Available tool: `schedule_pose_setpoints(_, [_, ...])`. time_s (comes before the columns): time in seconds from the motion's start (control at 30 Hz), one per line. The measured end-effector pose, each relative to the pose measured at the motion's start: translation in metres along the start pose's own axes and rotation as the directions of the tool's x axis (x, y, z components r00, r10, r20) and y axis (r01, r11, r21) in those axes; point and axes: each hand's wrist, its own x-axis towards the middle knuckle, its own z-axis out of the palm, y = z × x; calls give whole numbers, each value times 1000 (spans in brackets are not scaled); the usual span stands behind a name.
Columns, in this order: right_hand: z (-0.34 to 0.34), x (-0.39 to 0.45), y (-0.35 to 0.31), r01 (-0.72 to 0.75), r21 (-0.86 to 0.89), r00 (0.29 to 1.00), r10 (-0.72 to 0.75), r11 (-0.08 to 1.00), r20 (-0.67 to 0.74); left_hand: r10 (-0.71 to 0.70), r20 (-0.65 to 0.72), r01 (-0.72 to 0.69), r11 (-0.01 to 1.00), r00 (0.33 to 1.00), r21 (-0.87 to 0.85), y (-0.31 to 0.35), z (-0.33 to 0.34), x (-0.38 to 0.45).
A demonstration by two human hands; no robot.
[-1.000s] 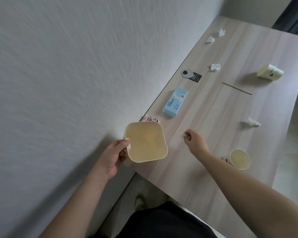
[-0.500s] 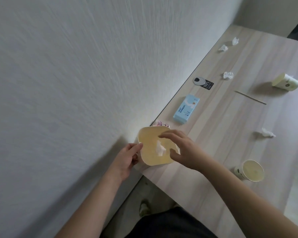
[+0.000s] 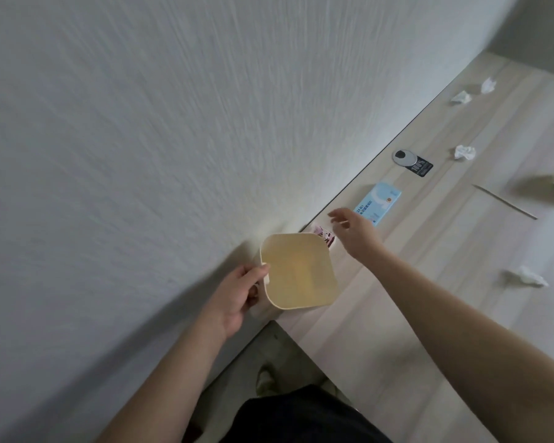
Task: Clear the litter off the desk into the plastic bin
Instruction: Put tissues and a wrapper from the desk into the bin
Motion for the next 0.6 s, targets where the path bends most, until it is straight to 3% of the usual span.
schedule_pose_setpoints(0.13, [33,16,18,18,-319,976,53,948,211,12,-6,-12,999,1000,-44,-4,-1,-7])
schedule_pose_setpoints(0.3, [54,15,40,170,-527,931,39,833,362,-25,-32,21,993,999,-120,-16,-3,-15])
schedule_pose_setpoints(0.47, [66,5,52,234,-621,952,-47,748,303,-23,-62,13,989,998,-148,-23,-8,-24])
schedule_pose_setpoints(0.6, [66,-13,64,195,-619,971,-62,761,230,-33,-79,24,994,996,-107,-24,-11,-30])
